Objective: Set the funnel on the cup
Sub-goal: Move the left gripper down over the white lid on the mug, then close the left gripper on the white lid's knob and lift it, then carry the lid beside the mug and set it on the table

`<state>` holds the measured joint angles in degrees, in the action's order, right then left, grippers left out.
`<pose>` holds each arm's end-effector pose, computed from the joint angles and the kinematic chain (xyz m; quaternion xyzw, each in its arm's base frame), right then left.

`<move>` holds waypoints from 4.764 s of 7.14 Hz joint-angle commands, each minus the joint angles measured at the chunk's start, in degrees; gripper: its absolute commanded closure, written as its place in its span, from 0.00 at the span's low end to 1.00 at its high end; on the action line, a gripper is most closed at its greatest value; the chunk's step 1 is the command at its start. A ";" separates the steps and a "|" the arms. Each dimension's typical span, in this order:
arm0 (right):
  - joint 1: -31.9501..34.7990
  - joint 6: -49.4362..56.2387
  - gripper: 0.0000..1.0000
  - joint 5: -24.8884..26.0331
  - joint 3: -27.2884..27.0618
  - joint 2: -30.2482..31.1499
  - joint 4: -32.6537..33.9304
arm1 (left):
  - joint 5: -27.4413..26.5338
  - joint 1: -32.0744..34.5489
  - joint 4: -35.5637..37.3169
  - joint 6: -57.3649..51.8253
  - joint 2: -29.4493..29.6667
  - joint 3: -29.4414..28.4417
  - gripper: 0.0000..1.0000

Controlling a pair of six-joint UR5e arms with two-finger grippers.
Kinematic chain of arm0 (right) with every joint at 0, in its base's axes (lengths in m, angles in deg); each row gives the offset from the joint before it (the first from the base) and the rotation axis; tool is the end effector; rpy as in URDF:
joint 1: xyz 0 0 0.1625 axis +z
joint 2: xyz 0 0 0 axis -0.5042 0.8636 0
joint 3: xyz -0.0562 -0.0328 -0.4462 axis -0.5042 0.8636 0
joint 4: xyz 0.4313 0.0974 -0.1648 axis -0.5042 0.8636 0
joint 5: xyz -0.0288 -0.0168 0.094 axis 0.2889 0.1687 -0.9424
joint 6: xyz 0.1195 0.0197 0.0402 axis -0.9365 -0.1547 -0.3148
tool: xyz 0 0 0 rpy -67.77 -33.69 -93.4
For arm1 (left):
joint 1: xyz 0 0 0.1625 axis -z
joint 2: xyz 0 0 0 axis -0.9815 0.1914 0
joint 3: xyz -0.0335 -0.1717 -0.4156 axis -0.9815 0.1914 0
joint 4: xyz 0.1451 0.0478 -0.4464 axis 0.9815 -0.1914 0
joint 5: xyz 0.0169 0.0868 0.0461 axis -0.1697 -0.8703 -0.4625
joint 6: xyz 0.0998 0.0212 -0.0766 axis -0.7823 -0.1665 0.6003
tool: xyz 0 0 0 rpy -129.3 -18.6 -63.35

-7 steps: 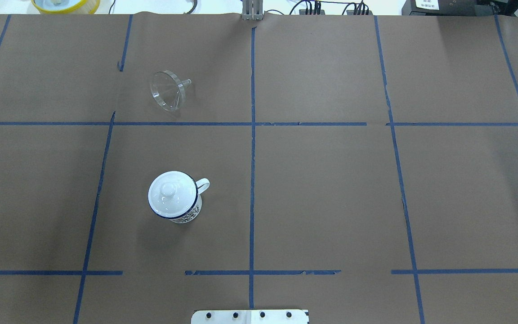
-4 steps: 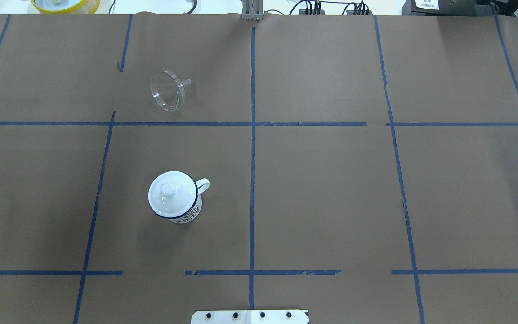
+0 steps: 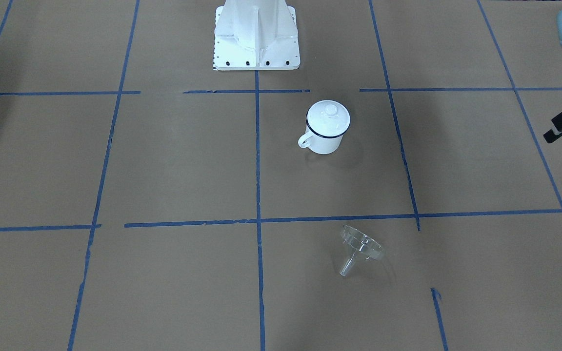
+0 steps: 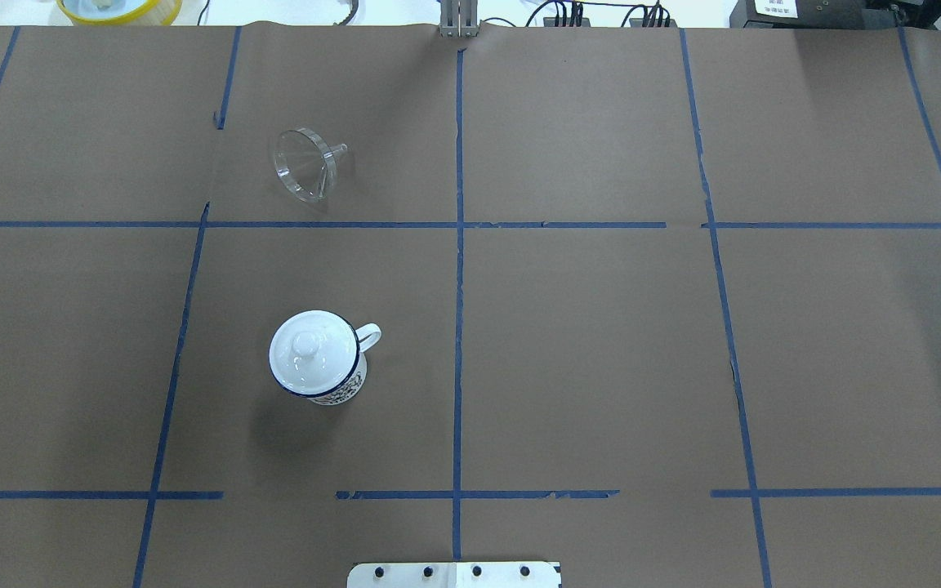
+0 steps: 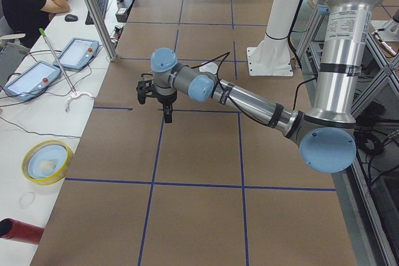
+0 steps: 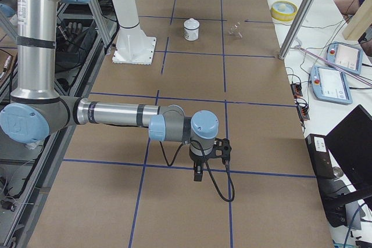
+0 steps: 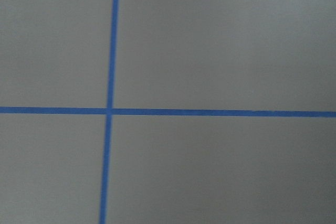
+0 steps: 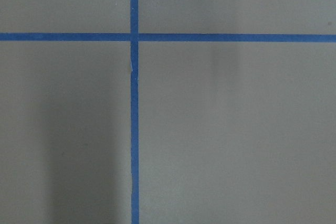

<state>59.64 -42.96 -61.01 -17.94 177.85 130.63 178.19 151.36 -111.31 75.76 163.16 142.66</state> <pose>0.0485 -0.5024 0.7185 -0.0095 -0.3519 0.0052 0.9360 0.1363 -0.5689 0.4387 0.0081 0.4422 -0.1118 0.8899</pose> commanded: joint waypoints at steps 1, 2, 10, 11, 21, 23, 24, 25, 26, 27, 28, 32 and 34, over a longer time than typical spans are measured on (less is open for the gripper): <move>0.00 0.00 0.00 0.00 -0.03 0.00 0.00 | -0.93 -7.84 0.27 16.25 5.83 3.13 0.00; 0.00 0.00 0.00 0.00 -0.03 0.00 0.00 | -6.42 -13.10 1.84 24.41 10.66 3.13 0.00; 0.00 0.00 0.00 0.00 -0.03 0.00 0.00 | -18.85 -39.51 9.59 50.94 21.34 2.69 0.02; 0.00 0.00 0.00 0.00 -0.03 0.00 0.00 | -20.60 -39.60 9.67 50.94 21.34 2.60 0.06; 0.00 0.00 0.00 0.00 -0.03 0.00 0.00 | -20.71 -38.64 15.61 51.82 23.96 5.65 1.00; 0.00 0.00 0.00 0.00 -0.03 0.00 0.00 | -20.80 -31.38 21.26 50.69 25.13 13.72 1.00; 0.00 0.00 0.00 0.00 0.06 0.00 0.00 | -20.80 -30.99 21.10 45.37 21.03 17.42 1.00; 0.00 0.00 0.00 0.00 0.06 0.00 0.00 | -20.71 -31.08 18.67 42.62 14.12 20.50 1.00; 0.00 0.00 0.00 0.00 0.06 0.00 0.00 | -20.62 -31.34 10.55 42.51 5.00 22.01 1.00; 0.00 0.00 0.00 0.00 -0.03 0.00 0.00 | -19.93 -32.39 -2.76 43.90 -3.53 20.46 1.00; 0.00 0.00 0.00 0.00 -0.03 0.00 0.00 | -19.83 -35.70 -6.98 50.61 -4.31 16.01 1.00; 0.00 0.00 0.00 0.00 -0.03 0.00 0.00 | -20.01 -41.98 -8.61 53.14 -0.04 6.40 1.00; 0.00 0.00 0.00 0.00 -0.03 0.00 0.00 | -20.27 -41.98 -9.48 52.97 0.77 3.67 1.00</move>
<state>59.64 -42.96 -61.01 -17.97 177.85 130.63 158.09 109.44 -120.15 128.85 163.16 148.15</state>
